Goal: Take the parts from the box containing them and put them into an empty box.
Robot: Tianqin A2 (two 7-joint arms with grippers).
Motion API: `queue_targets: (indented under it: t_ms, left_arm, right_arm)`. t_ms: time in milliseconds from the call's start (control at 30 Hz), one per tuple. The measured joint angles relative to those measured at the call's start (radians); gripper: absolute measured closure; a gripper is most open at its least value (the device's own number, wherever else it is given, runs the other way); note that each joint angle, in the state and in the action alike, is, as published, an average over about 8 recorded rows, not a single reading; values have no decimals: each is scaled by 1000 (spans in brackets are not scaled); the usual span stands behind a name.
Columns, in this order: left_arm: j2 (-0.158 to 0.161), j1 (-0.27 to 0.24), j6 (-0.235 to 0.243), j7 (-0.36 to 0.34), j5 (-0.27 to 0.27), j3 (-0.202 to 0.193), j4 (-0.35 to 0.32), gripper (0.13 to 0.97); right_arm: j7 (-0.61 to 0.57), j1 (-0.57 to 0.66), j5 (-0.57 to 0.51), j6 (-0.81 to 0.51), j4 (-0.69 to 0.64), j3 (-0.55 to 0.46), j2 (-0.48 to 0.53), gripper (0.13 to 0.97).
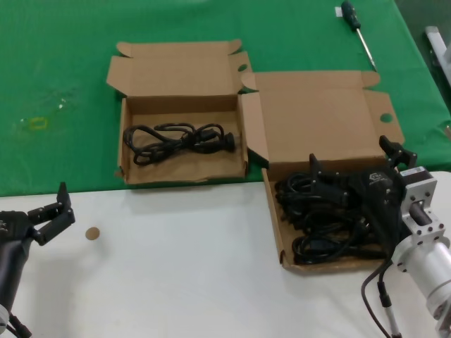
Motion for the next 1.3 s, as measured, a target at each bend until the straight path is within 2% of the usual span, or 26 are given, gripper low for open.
queue_targets:
  t_ms: [1300]
  left_arm:
    - [0,0,0,0,0,0,0,132]
  right_arm:
    - [0,0,0,0,0,0,0,129]
